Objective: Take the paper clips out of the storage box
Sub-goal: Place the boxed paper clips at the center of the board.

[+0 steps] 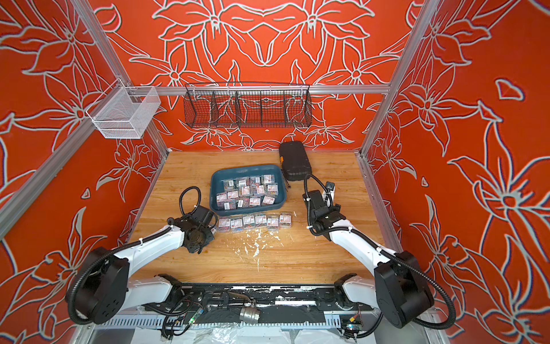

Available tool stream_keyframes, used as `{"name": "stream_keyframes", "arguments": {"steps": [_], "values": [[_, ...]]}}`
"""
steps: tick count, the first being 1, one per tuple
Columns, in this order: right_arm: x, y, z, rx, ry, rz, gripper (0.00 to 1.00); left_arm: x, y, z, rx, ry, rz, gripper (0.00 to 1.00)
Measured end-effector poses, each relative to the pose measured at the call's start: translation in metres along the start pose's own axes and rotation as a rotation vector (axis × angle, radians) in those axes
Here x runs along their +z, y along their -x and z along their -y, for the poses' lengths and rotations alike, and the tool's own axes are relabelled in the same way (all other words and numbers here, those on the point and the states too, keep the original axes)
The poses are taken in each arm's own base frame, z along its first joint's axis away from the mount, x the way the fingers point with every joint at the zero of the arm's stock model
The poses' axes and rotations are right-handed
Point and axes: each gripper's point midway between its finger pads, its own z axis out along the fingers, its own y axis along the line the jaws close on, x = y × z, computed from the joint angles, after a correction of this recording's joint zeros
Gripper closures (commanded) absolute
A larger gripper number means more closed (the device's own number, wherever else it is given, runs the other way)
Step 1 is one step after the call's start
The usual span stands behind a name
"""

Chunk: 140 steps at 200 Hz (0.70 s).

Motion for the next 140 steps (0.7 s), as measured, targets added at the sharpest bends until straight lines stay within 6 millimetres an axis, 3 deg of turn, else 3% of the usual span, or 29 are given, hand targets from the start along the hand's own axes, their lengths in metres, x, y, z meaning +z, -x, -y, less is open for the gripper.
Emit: {"name": "stream_keyframes", "arguments": {"steps": [140], "values": [[-0.003,0.001,0.001,0.014,0.015,0.009,0.32,0.0,0.003,0.022,0.029,-0.073,-0.021,1.0]]}}
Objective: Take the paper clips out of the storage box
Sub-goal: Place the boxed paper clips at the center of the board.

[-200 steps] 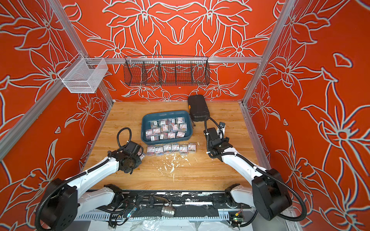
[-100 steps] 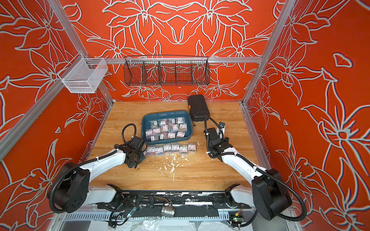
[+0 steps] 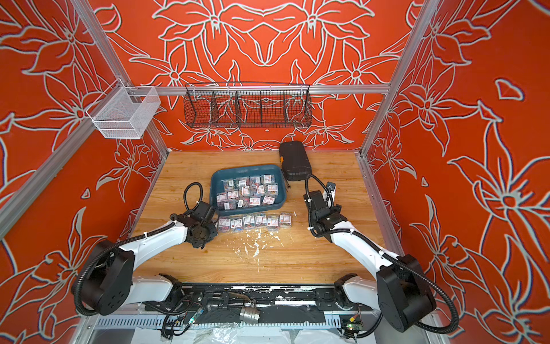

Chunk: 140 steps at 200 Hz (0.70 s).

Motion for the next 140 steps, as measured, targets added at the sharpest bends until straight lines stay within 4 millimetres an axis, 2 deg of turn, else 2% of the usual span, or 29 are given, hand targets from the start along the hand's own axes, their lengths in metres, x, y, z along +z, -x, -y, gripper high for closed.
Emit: {"name": "stream_keyframes", "arguments": {"steps": [19,37,61,82,114,140], "values": [[0.0,0.0,0.0,0.0,0.0,0.0,0.32,-0.003,0.0,-0.001,0.004,0.0,0.001,1.0],[0.0,0.0,0.0,0.0,0.001,0.0,0.32,-0.014,0.002,-0.004,0.006,-0.003,0.02,1.0],[0.0,0.0,0.0,0.0,0.001,0.0,0.32,-0.036,0.016,-0.008,-0.008,-0.014,0.09,1.0],[0.0,0.0,0.0,0.0,0.004,-0.002,0.32,-0.047,0.03,-0.016,-0.039,-0.014,0.149,1.0],[0.0,-0.001,-0.001,0.0,0.009,-0.005,0.32,-0.048,0.045,-0.027,-0.076,0.019,0.183,1.0],[0.0,-0.001,-0.001,0.0,0.009,-0.005,0.32,-0.038,0.059,-0.03,-0.098,0.056,0.18,1.0]]}}
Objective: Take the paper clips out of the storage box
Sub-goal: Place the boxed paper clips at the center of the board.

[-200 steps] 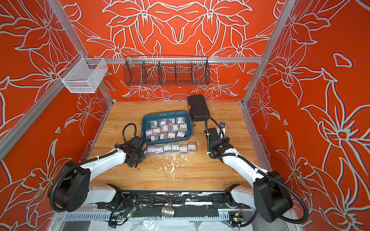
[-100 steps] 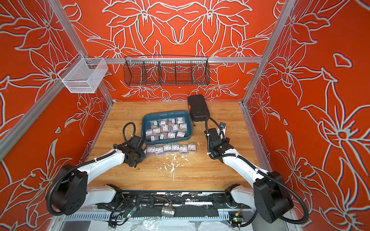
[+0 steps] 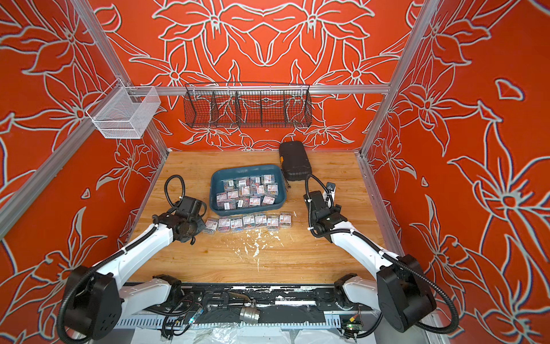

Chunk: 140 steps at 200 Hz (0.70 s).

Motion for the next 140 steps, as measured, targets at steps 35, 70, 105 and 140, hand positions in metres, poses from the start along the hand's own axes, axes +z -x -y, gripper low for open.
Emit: {"name": "stream_keyframes", "arguments": {"steps": [35,70,105,140], "values": [[0.0,0.0,0.0,0.0,0.0,0.0,0.32,0.023,0.004,0.008,0.008,0.032,-0.034,1.0],[0.0,0.001,-0.001,0.001,0.002,0.004,0.32,0.037,0.001,0.015,0.015,0.035,-0.061,1.0],[0.0,0.001,-0.001,0.0,0.002,0.003,0.32,0.052,-0.006,0.019,0.023,0.043,-0.1,1.0],[0.0,0.001,-0.001,0.0,0.002,0.003,0.32,0.06,-0.002,0.039,0.023,0.018,-0.143,1.0]]}}
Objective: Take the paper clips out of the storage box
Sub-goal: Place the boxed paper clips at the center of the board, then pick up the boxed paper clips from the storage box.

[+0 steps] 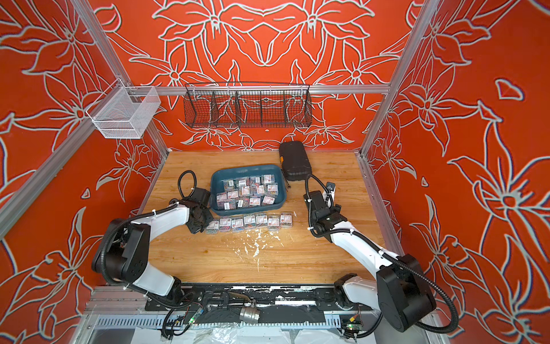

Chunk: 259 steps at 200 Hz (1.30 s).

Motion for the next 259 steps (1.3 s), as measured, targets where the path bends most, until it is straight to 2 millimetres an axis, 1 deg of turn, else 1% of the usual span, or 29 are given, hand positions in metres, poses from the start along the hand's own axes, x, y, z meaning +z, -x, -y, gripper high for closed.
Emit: {"name": "stream_keyframes", "arguments": {"steps": [19,58,99,134,147,160,174,189,198,210,224,231,239,247,253,259], "values": [[0.0,0.0,0.0,0.0,0.0,0.0,0.32,0.002,0.002,0.007,-0.004,-0.019,-0.009,1.0],[0.001,-0.001,0.0,-0.002,-0.001,-0.002,0.32,0.0,0.0,0.007,-0.011,-0.044,-0.004,1.0],[0.001,-0.002,-0.001,-0.005,-0.001,-0.006,0.32,-0.007,-0.018,0.002,-0.011,-0.089,-0.047,1.0],[0.0,-0.001,-0.004,-0.014,0.016,-0.018,0.31,-0.013,-0.022,-0.002,-0.008,-0.081,-0.064,1.0],[-0.002,0.002,-0.009,-0.017,0.037,-0.025,0.3,-0.019,-0.019,-0.003,-0.005,-0.079,-0.056,1.0],[-0.004,0.007,-0.016,-0.013,0.073,-0.032,0.29,-0.031,-0.012,-0.002,-0.003,-0.085,-0.029,1.0],[-0.008,0.012,-0.027,-0.003,0.127,-0.04,0.28,-0.049,-0.002,0.0,0.0,-0.106,0.017,1.0],[-0.014,0.017,-0.043,0.002,0.201,-0.051,0.27,-0.076,0.011,0.003,-0.003,-0.152,0.089,1.0],[-0.019,0.018,-0.052,0.001,0.244,-0.056,0.26,-0.093,0.018,0.003,-0.002,-0.184,0.139,0.9],[-0.027,0.02,-0.066,-0.004,0.306,-0.063,0.26,-0.114,0.024,-0.001,0.002,-0.224,0.206,0.73],[-0.037,0.023,-0.082,-0.01,0.373,-0.067,0.26,-0.134,0.029,-0.009,-0.006,-0.262,0.292,0.47],[-0.042,0.026,-0.091,-0.012,0.407,-0.067,0.26,-0.14,0.029,-0.015,-0.007,-0.273,0.33,0.36],[-0.048,0.029,-0.1,-0.015,0.44,-0.067,0.26,-0.143,0.028,-0.023,-0.012,-0.276,0.363,0.24],[-0.052,0.033,-0.109,-0.016,0.468,-0.063,0.26,-0.14,0.025,-0.031,-0.011,-0.268,0.392,0.15],[-0.055,0.035,-0.117,-0.02,0.488,-0.064,0.26,-0.137,0.024,-0.037,-0.013,-0.26,0.411,0.1],[-0.058,0.037,-0.124,-0.025,0.506,-0.065,0.26,-0.131,0.021,-0.043,-0.015,-0.246,0.423,0.07]]}}
